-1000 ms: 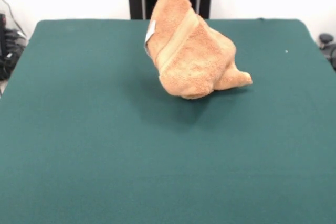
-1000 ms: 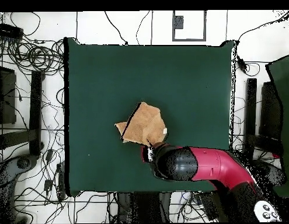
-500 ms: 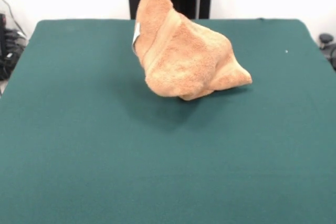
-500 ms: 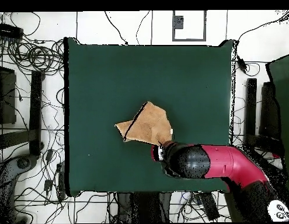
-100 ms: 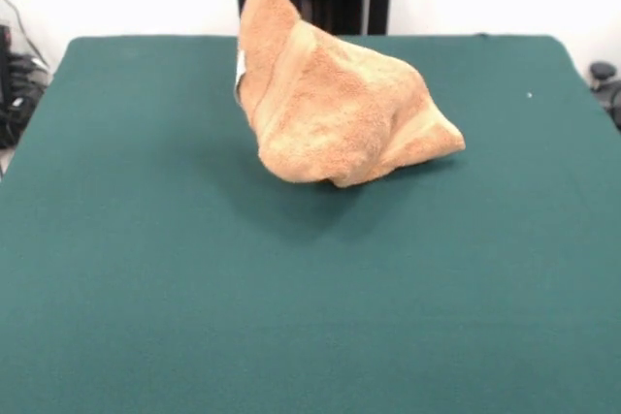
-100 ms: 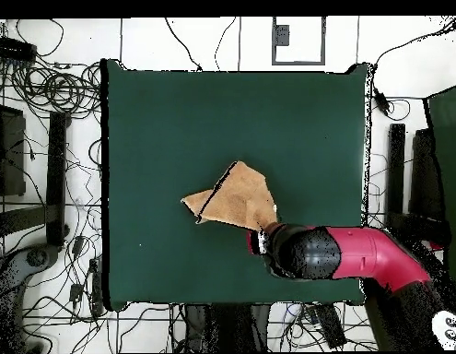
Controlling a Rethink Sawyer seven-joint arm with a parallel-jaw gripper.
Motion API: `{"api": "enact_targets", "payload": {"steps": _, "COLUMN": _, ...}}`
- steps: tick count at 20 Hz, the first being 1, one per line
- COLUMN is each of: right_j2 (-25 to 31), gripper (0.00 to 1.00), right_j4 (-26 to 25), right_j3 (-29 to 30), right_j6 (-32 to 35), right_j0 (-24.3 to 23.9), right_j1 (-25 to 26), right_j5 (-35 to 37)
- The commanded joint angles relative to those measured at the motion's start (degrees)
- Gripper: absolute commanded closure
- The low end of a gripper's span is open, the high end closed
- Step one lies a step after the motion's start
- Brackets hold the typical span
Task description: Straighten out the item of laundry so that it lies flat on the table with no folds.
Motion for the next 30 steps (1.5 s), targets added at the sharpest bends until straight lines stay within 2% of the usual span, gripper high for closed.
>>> {"api": "enact_targets", "payload": {"steps": 1, "right_j2": 7.9, "gripper": 1.00, "right_j4": -6.0, "right_j3": -3.0, "right_j6": -21.8, "right_j0": -2.4, "right_j1": 6.1, "right_j5": 7.6}}
{"api": "enact_targets", "payload": {"steps": 11, "right_j2": 10.6, "gripper": 1.00, "right_j4": -8.0, "right_j3": -5.6, "right_j6": -25.5, "right_j0": -5.6, "right_j1": 8.5, "right_j5": 11.4}}
{"api": "enact_targets", "payload": {"steps": 21, "right_j2": 12.6, "gripper": 1.00, "right_j4": -9.6, "right_j3": -6.4, "right_j6": -28.6, "right_j0": -8.6, "right_j1": 10.3, "right_j5": 12.1}}
{"api": "enact_targets", "payload": {"steps": 25, "right_j2": 13.7, "gripper": 1.00, "right_j4": -9.2, "right_j3": -7.5, "right_j6": -28.4, "right_j0": -9.5, "right_j1": 12.7, "right_j5": 10.6}}
{"api": "enact_targets", "payload": {"steps": 30, "right_j2": 16.9, "gripper": 1.00, "right_j4": -5.9, "right_j3": -8.6, "right_j6": -27.5, "right_j0": -11.9, "right_j1": 15.7, "right_j5": 9.1}}
